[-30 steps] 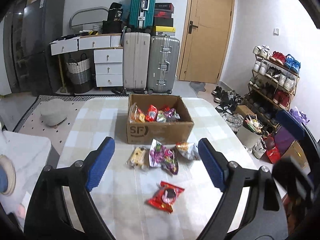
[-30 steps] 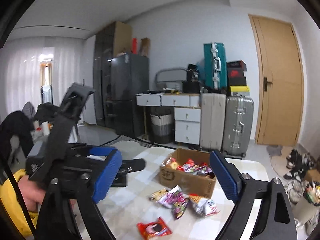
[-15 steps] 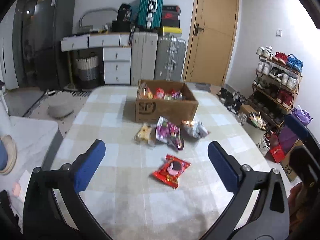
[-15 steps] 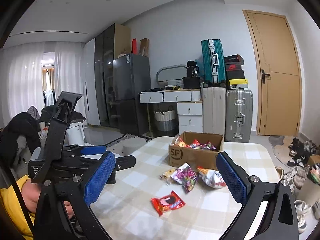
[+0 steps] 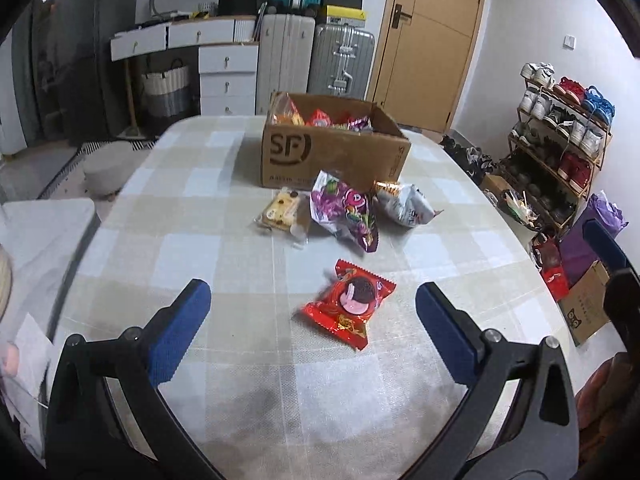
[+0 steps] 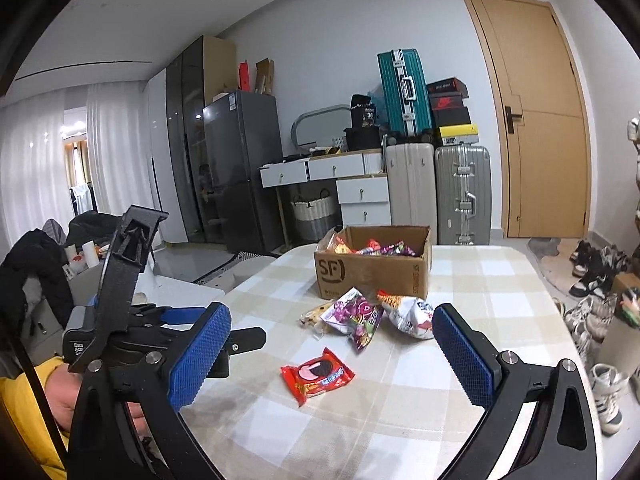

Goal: Organize snacks
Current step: 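Move both open tools back toward the remaining snacks, then grasp the red cookie pack with the left tool while the right tool grasps the white noodle-snack bag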

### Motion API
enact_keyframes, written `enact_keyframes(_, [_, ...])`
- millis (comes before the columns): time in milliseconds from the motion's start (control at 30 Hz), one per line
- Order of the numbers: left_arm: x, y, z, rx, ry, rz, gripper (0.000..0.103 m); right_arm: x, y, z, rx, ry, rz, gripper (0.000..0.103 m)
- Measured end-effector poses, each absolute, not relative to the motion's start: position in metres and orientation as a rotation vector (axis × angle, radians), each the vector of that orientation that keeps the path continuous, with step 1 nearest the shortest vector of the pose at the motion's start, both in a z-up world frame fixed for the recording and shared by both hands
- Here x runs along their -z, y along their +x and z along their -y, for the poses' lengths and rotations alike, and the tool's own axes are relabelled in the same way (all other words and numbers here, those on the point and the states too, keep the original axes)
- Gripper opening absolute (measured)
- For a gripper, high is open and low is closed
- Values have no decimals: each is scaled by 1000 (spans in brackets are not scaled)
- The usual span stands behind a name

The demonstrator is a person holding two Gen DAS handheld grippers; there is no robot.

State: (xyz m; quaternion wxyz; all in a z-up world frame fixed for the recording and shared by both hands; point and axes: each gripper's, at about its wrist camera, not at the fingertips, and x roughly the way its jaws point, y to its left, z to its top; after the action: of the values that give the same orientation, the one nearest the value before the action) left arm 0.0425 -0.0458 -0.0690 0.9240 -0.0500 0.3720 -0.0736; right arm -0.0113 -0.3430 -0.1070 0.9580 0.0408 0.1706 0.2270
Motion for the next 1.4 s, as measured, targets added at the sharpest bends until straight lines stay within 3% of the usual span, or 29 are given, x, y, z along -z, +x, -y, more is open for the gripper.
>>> enact_keyframes(867, [179,137,101,213,24,-1034,102,181,55,371,-429,191,-508,102])
enact_keyframes(1033, [184,145,106,229,55,-1020,90,193,65,378,-423,227,-544,102])
enact_keyframes(1200, [181,147,114,283,95,-988,54,203,77,376,-431,246,-595,102])
enact_keyframes(1267, [180,146,118,284,122,-974,45,205,82,374,-431,240,-602,102])
enact_keyframes(1400, [178,146,109,329,58,-969,42,203,91,372,-428,215,-607,102])
